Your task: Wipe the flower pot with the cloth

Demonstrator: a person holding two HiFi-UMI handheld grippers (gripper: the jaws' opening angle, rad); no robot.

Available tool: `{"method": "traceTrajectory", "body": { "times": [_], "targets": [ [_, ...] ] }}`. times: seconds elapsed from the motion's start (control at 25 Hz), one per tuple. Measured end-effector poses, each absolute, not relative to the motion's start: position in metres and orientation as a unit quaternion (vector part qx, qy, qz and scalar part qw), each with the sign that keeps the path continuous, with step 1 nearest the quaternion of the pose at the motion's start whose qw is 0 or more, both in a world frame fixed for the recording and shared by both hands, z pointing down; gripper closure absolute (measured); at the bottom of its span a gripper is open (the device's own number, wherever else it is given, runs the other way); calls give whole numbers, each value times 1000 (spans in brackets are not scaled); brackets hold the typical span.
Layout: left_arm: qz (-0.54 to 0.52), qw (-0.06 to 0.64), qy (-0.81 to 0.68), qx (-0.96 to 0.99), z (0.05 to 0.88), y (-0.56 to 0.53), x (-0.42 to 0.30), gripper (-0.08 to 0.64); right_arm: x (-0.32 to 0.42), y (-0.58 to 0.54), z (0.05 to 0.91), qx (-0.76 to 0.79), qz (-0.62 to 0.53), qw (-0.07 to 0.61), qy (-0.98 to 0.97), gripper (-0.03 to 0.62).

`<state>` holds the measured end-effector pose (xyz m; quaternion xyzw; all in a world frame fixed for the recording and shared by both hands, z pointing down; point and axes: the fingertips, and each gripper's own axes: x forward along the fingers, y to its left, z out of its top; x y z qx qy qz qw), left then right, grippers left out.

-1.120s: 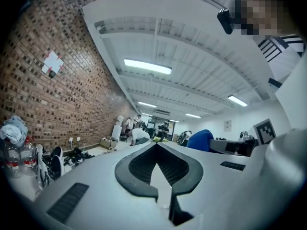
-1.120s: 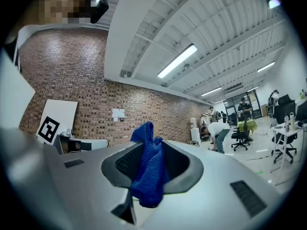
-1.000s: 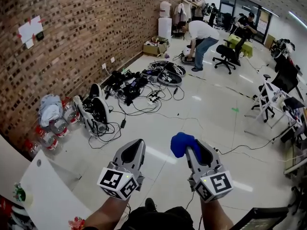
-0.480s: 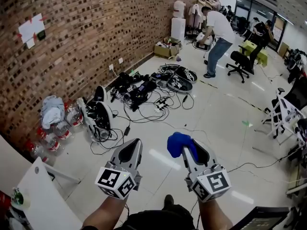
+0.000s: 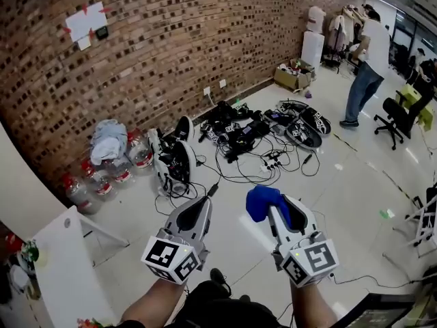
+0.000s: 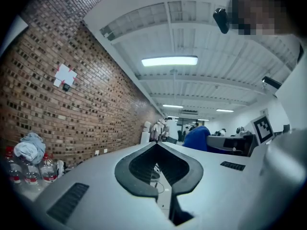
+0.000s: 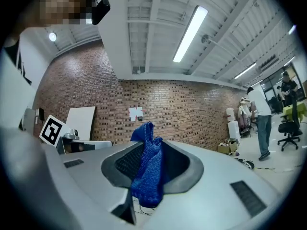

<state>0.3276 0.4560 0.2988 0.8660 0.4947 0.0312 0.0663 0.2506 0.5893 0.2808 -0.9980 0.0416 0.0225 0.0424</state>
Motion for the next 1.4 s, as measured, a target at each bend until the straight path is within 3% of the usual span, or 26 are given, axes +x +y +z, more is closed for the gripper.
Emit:
{"method": "traceTrajectory", "body": {
  "times": [0.48,0.88,1.12,1.4],
  "targets": [
    [24,85,398,913,298,404,490,556,455,548,267,-985,21,38,167,494],
    [18,78,241,967,310,379,578,555,589,533,288,-946,1,43,323,494],
    [4,82,139,987,302,357,598,556,640,500,281,-901,-2,35,433,494],
    [-3,76,-2,997,304,278,570,555,648,398,285,-826,-15,43,562,494]
  ]
}}
